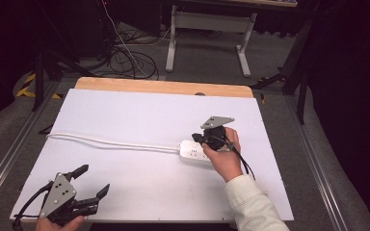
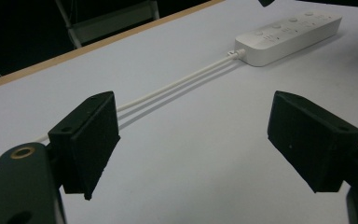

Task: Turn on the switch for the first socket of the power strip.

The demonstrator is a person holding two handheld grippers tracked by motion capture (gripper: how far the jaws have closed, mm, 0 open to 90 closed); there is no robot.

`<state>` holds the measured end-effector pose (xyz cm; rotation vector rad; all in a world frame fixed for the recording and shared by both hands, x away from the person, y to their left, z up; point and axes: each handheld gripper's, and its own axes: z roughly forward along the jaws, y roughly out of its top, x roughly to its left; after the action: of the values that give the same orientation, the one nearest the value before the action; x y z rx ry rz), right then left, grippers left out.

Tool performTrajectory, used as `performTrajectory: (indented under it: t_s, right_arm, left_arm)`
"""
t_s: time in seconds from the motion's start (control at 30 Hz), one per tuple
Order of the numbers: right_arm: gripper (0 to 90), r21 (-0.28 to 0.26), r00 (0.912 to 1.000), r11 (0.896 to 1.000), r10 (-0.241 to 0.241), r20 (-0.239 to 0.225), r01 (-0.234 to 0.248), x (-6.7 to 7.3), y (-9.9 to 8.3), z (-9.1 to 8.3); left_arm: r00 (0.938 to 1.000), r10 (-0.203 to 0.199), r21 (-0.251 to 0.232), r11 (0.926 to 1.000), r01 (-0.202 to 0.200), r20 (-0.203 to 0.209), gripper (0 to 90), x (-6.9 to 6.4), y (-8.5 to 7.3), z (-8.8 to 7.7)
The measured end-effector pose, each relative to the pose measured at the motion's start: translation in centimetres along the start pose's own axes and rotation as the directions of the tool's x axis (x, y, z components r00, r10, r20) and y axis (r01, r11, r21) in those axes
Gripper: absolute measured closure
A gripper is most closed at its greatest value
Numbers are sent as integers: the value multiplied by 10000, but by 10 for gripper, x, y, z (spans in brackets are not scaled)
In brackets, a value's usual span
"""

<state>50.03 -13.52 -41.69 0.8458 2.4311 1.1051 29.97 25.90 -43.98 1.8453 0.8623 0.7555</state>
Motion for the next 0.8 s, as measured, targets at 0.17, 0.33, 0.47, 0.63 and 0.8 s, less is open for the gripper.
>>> performTrajectory:
  t_s: [0.17, 0.33, 0.47, 0.63, 0.8]
  right_arm:
    - [900, -361, 10000, 9993, 76, -32, -77, -2, 3, -12]
    - [900, -563, 10000, 9984, 54, -45, -56, 0, 4, -18]
    - [900, -678, 10000, 9977, -18, -97, 11, 1, 5, -21]
    - [900, -899, 9998, 9959, -146, -94, 137, 3, 6, -27]
    - [861, -1405, 9998, 9901, -100, -151, 78, 3, 7, -43]
  left_arm:
    - [10000, -96, -27, 10000, 96, 18, 173, 0, 0, 0]
    - [10000, -5, -24, 10000, 5, -13, 173, 1, 0, 0]
    - [9999, -113, -30, 9999, 113, -11, 173, 1, 0, 0]
    - [9998, -212, -56, 9998, 212, -2, 172, 3, 0, -2]
    - [9995, -323, -123, 9994, 323, -30, 165, 4, 0, -5]
